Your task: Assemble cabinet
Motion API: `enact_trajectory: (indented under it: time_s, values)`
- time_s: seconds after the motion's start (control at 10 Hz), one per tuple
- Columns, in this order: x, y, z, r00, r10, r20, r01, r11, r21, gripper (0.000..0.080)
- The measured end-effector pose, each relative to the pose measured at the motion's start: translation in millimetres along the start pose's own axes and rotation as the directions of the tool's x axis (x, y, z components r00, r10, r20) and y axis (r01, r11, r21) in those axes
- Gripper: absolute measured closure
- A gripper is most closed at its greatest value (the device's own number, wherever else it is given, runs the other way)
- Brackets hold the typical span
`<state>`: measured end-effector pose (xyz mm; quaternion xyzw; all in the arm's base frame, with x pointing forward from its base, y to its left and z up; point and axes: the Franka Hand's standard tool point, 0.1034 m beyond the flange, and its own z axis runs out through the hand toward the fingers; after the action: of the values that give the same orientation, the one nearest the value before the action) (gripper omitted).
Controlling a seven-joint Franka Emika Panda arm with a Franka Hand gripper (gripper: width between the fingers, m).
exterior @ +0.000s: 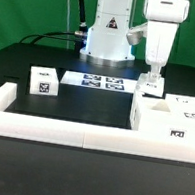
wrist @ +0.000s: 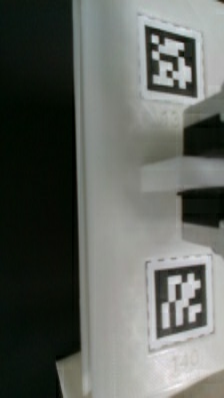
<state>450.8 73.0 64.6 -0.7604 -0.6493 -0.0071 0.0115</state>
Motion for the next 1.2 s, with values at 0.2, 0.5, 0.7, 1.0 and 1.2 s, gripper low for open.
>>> enact_trajectory:
  time_s: [0.2,0.5,0.7,1.0,1.2]
  values:
    - [-2.1,4.5,-0.6,1.0,-0.008,-0.001,0.008,1.0,-0.002,0.0731]
    - [-2.2,4.5,0.3,1.0,-0.008,-0.001,0.008,1.0,0.0,0.0731]
    - [-0.1,8.5,-0.5,1.0,-0.009,-0.003,0.009,1.0,-0.002,0.0731]
    - [0.2,9.5,2.7,1.0,-0.008,-0.003,0.008,1.0,0.007,0.0731]
    - [0.2,8.7,5.3,1.0,-0.007,-0.003,0.007,1.0,0.015,0.0731]
